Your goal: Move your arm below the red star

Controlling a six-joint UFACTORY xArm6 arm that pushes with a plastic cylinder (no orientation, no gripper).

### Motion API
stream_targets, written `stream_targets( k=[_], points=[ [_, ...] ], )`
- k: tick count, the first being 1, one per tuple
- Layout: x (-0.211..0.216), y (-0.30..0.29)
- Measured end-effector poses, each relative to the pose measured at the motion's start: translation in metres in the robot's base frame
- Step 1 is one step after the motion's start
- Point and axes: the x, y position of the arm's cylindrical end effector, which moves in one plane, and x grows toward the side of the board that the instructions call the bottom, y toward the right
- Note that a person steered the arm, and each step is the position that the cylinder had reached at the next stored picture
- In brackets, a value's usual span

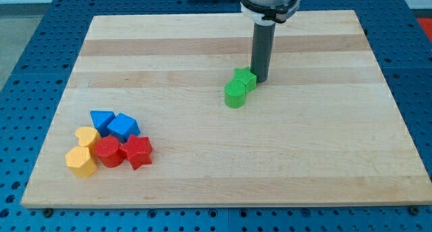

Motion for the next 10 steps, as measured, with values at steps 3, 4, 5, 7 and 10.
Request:
stream_targets(
  k=[3,4,5,7,10],
  points=[
    [0.001,0.056],
    [0.046,0.056],
    [0.096,0.049],
    [0.171,-0.013],
    [0.229,-0.138]
  ],
)
